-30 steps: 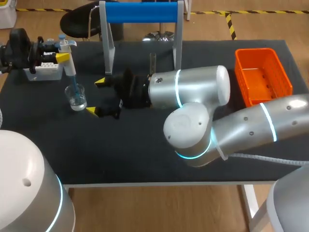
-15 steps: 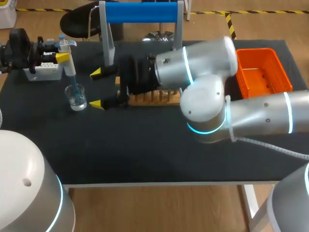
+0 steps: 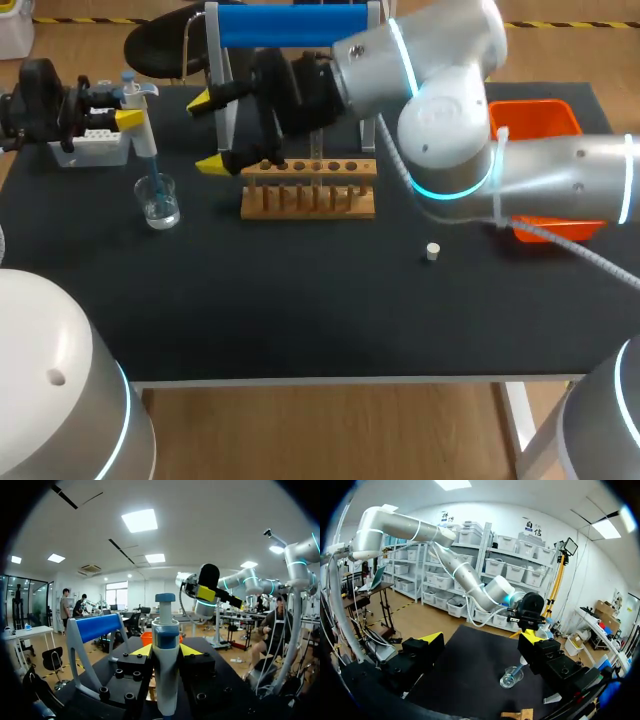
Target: Invert the test tube, pick up the pipette, mount the tip to pipette, aspirate from beaker and dispense into the tube, eject the tip, return the pipette, and cap with the stopper.
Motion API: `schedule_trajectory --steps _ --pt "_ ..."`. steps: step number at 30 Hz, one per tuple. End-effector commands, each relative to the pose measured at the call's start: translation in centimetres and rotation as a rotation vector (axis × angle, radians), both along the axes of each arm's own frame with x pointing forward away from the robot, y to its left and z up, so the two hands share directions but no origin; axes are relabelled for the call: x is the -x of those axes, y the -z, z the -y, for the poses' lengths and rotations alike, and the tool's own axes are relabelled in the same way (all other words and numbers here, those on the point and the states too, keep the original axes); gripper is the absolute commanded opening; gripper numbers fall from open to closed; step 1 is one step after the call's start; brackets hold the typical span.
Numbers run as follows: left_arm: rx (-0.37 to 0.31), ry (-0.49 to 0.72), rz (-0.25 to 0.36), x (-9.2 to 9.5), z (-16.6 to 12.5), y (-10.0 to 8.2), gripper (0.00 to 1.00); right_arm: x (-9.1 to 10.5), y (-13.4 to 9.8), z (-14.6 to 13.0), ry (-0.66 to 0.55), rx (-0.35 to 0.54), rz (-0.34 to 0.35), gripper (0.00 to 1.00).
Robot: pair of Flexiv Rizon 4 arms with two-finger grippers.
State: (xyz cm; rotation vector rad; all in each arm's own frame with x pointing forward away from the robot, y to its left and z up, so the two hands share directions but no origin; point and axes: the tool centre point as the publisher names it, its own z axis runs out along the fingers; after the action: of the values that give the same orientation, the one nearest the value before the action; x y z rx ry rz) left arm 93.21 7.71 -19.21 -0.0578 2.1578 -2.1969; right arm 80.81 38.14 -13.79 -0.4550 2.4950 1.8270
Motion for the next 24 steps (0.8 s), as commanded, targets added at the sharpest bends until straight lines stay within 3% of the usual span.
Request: schedule_trajectory --steps 1,2,3,4,5,24 --pt "0.002 0.004 0.001 -0.1 -0.1 0.1 0.0 -1.2 -1.0 -0.7 -0.3 0.084 -0.086 0.88" --pt "0.002 0.004 0.001 -0.1 -0.1 0.1 0.0 -1.4 -1.2 -1.0 -0.301 0.067 -0.096 0.6" --pt "0.002 0.004 0.001 -0.1 -0.1 0.1 0.0 -1.7 -1.4 -1.3 -0.302 0.055 -0.101 0.41" --pt "0.002 0.004 0.001 -0.1 -0.1 0.1 0.0 -1.9 -1.5 -1.6 -0.287 0.051 -0.092 0.31" --pt "0.002 0.004 0.001 -0.1 -0.1 0.1 0.0 -2.1 -1.6 -1.9 -0.28 0.043 -0.094 0.0" --pt "0.002 0.004 0.001 -0.1 -0.1 0.1 0.0 -5.0 -3.2 -6.7 -0.145 -0.111 -0.181 0.0"
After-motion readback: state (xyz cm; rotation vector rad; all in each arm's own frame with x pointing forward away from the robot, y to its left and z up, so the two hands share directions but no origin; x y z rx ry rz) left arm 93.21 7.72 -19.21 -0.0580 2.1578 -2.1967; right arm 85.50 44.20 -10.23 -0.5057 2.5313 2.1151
